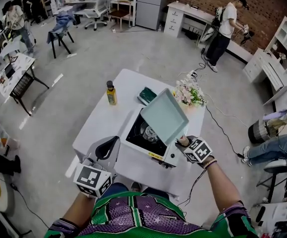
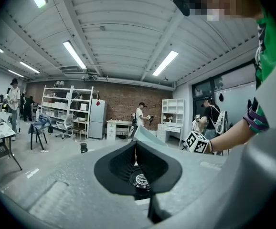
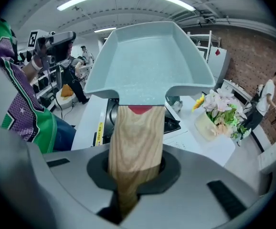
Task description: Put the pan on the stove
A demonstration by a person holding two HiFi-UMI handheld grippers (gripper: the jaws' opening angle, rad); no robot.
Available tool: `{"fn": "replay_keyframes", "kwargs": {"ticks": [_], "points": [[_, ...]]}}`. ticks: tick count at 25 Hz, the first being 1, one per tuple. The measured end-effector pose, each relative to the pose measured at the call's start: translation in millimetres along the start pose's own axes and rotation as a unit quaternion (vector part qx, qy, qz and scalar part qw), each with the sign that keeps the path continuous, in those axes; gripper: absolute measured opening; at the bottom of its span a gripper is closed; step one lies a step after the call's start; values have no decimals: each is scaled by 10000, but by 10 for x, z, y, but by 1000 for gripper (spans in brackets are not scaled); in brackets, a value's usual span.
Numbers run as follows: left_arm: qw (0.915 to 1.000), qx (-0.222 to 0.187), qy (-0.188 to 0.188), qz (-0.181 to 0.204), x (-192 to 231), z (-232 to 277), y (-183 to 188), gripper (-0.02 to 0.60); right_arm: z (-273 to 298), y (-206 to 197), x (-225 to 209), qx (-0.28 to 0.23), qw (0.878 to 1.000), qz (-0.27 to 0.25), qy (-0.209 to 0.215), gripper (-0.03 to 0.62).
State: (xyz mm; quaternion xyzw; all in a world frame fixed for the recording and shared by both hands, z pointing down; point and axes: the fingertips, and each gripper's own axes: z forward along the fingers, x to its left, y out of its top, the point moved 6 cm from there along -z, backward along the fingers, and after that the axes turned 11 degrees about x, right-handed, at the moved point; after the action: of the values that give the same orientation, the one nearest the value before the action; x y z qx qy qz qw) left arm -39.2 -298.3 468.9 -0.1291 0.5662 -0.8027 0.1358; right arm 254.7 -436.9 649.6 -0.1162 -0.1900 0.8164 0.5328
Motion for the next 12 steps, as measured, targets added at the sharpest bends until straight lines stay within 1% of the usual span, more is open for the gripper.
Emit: {"fn": "replay_keyframes", "kwargs": {"ticks": [4, 7, 12], "points": [[10000, 38, -8, 1, 13, 57, 9, 18, 134, 1, -38, 153, 9995, -105, 256, 43], [10000, 65, 22, -26, 27, 88, 3, 18, 227, -12, -74, 362, 9981, -276, 414, 44], [9999, 105, 67, -74, 47, 123, -15, 18, 350, -44, -105, 741, 9940, -658, 458, 43]]}}
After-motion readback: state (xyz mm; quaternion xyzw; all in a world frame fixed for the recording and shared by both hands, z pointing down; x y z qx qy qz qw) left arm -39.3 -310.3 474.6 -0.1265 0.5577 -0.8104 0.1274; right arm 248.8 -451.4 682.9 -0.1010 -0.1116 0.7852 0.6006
